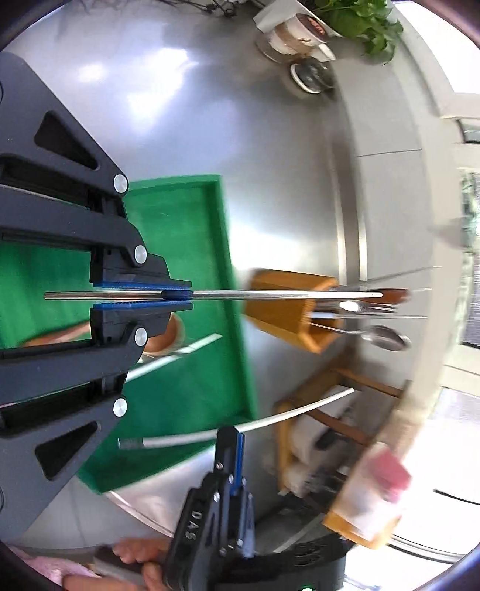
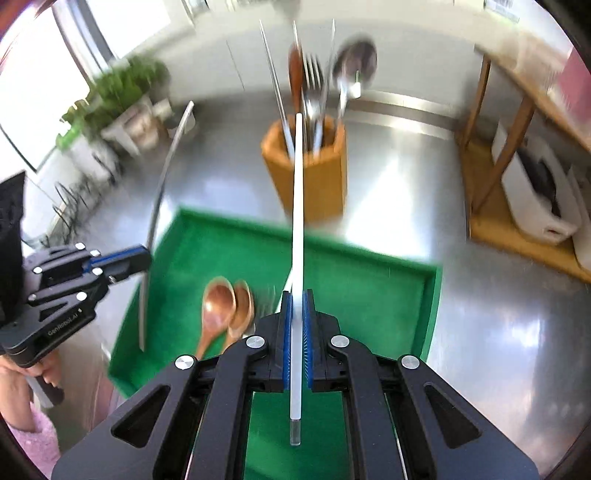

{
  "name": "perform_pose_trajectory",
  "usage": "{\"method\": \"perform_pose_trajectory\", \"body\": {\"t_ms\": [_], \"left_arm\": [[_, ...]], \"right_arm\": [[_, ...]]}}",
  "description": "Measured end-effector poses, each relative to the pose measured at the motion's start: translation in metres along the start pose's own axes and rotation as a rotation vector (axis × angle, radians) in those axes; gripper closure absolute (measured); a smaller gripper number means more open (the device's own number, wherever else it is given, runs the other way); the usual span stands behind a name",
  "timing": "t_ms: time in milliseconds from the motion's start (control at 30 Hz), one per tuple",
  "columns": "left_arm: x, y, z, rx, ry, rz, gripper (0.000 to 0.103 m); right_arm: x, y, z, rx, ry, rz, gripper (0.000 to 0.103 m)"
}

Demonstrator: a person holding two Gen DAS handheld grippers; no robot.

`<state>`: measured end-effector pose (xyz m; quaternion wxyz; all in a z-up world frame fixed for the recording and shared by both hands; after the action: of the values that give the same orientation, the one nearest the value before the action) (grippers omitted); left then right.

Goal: Organize utensils
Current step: 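Lift both chopsticks and carry them over the orange holder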

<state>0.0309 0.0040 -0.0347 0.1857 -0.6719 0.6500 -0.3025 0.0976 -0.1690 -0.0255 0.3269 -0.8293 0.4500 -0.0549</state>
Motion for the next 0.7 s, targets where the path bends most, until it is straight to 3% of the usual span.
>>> {"method": "perform_pose_trajectory", "body": {"t_ms": [167, 300, 500, 700], "left_arm": [[0.003, -0.023, -0.007, 0.208, 0.019, -0.028, 0.099], [0.011, -0.042, -0.010, 0.331, 0.035, -0.037, 0.099], [0.011, -0.071, -0.007, 0.452, -0.011, -0.030, 0.099], [0.008, -0.108, -0.005, 0.558, -0.030, -0.064, 0.099]], "right_arm": [[0.009, -0.013, 0.000, 0.178, -0.016, -0.013, 0.097], [0.014, -0.033, -0.003, 0.346, -0.013, -0.013, 0.097], [0.020, -0.061, -0.011, 0.531, 0.022, -0.001, 0.097], [0.025, -0.093, -0.008, 0.638, 0.025, 0.024, 0.097]]}}
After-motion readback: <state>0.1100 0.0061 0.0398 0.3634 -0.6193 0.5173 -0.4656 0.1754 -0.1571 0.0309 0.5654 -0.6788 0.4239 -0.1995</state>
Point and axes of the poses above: each gripper's, at about its wrist camera, not at the fingertips, and z roughly the way its jaws point, x to its right, y to its underside, the point moved 4 cm from there along z, roughly the way its jaws point, and after that the axes turned 2 degrees about x, right-handed, at the moved point
